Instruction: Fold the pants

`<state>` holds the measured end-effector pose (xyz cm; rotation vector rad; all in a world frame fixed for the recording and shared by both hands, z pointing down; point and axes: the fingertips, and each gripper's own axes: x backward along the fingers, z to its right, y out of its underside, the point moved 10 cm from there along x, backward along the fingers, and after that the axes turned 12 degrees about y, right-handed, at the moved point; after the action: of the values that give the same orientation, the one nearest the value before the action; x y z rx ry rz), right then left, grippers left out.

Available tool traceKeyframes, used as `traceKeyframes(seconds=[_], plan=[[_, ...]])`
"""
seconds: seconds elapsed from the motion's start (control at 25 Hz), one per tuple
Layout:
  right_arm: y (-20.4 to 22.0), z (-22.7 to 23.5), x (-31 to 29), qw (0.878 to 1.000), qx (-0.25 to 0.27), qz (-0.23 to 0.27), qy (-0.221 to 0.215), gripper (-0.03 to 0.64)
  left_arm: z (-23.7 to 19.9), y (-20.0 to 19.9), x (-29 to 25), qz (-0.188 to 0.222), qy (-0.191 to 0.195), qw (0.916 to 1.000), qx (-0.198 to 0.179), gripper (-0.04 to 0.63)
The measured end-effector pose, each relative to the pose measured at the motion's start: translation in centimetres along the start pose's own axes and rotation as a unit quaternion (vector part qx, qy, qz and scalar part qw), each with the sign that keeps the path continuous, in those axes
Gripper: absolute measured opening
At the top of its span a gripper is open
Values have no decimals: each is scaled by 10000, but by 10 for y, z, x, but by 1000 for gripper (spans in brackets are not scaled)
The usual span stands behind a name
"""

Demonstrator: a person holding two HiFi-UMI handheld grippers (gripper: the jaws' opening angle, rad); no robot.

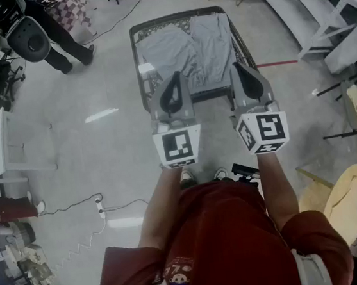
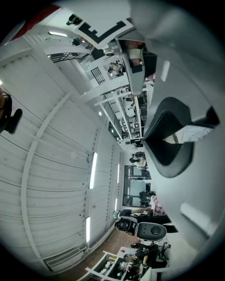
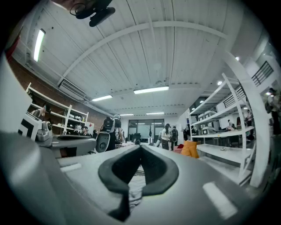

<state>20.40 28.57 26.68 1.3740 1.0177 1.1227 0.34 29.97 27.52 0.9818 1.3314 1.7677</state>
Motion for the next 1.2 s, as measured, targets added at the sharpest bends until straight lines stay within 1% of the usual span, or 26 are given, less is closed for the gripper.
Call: traceKeyframes(seconds=[0.2, 0.4, 0.56, 0.76, 0.96, 1.08, 1.2], plan=[[2, 6, 15, 10000, -23, -72, 10, 2, 16, -4, 6, -66, 4, 10000, 11, 3], [6, 15, 22, 9999, -63, -129, -53, 2, 30, -7, 7, -149, -78, 9999, -6, 3], [8, 23, 30, 9998, -146, -31, -122, 2, 42, -8, 12, -221, -214, 9995, -24, 3], [17, 30, 35, 9989, -292, -106, -365, 2, 54, -8, 21, -356, -459, 9983, -71, 3], [31, 21, 27, 9974, -388, -209, -562, 2, 48, -1, 30, -406, -687, 9968, -90, 3], [30, 10, 20, 9967, -361, -190, -700, 2, 36, 3, 36, -502, -843, 9951, -87, 3], [30, -5, 13, 9964, -321, -195, -767, 2, 20, 4, 43, -454, -950, 9944, -111, 3]])
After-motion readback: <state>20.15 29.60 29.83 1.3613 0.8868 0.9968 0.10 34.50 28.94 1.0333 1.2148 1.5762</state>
